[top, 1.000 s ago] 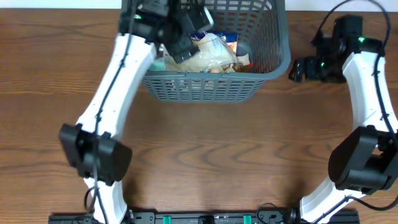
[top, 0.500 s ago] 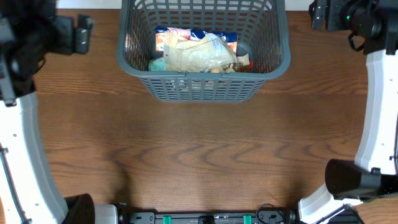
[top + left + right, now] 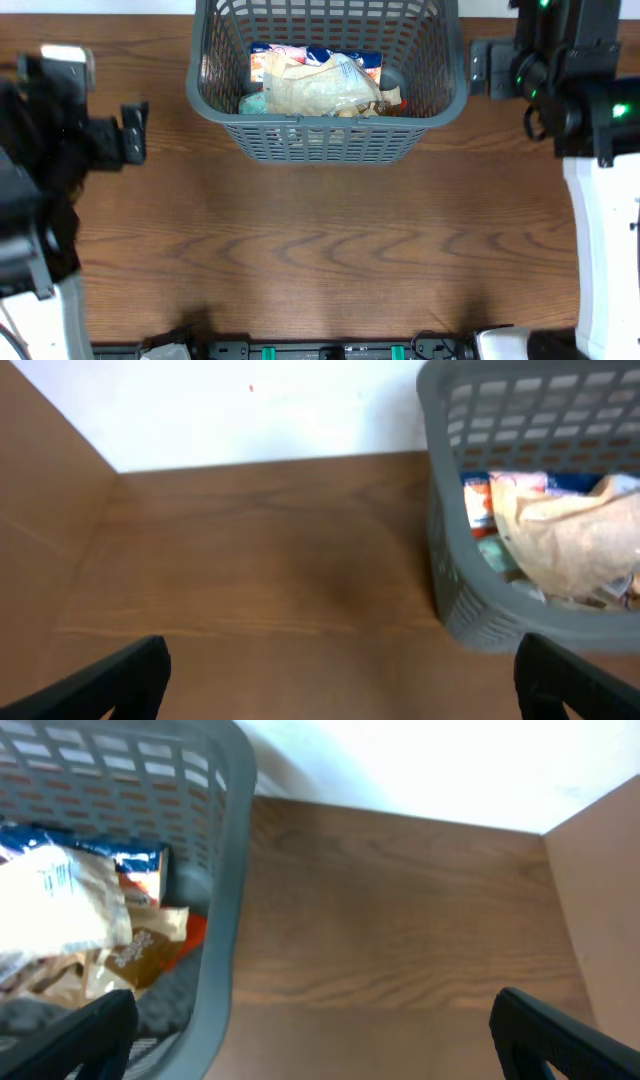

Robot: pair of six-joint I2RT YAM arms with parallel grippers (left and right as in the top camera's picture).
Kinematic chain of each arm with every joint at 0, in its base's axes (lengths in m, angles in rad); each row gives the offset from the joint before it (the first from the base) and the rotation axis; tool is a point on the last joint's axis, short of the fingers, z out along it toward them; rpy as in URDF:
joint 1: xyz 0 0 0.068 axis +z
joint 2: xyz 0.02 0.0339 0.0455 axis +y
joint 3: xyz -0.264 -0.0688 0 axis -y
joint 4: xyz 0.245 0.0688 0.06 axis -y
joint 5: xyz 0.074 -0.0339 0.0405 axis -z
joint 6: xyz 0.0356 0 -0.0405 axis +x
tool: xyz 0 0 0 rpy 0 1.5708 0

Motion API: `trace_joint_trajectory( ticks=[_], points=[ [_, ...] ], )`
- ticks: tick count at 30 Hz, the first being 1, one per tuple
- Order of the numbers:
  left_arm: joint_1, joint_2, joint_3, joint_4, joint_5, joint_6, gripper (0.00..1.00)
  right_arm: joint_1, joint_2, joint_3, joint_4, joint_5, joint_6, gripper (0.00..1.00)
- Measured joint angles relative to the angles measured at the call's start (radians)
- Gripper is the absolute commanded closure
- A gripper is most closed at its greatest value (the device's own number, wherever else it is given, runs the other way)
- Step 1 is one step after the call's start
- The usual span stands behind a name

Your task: Pack container

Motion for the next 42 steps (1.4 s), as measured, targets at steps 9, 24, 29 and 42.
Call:
trace_joint_trajectory(
  ticks=[9, 24, 29, 42],
  points=[
    [0.000, -0.196, -0.439, 0.138, 0.044, -0.048, 0.02, 0.021, -0.313, -0.599, 0.322, 0.001, 0.018, 0.01],
    [0.000, -0.185, -0.545, 0.193, 0.210, 0.130, 0.01, 0.021, -0.478, -1.105, 0.509, -0.019, 0.043, 0.01],
    [0.000, -0.185, -0.545, 0.227, 0.221, 0.159, 0.01, 0.021, -0.488, -1.105, 0.527, -0.022, 0.051, 0.01],
    [0.000, -0.169, -0.545, 0.270, 0.224, 0.269, 0.01, 0.021, -0.489, -1.105, 0.527, -0.022, 0.059, 0.01]
  ],
)
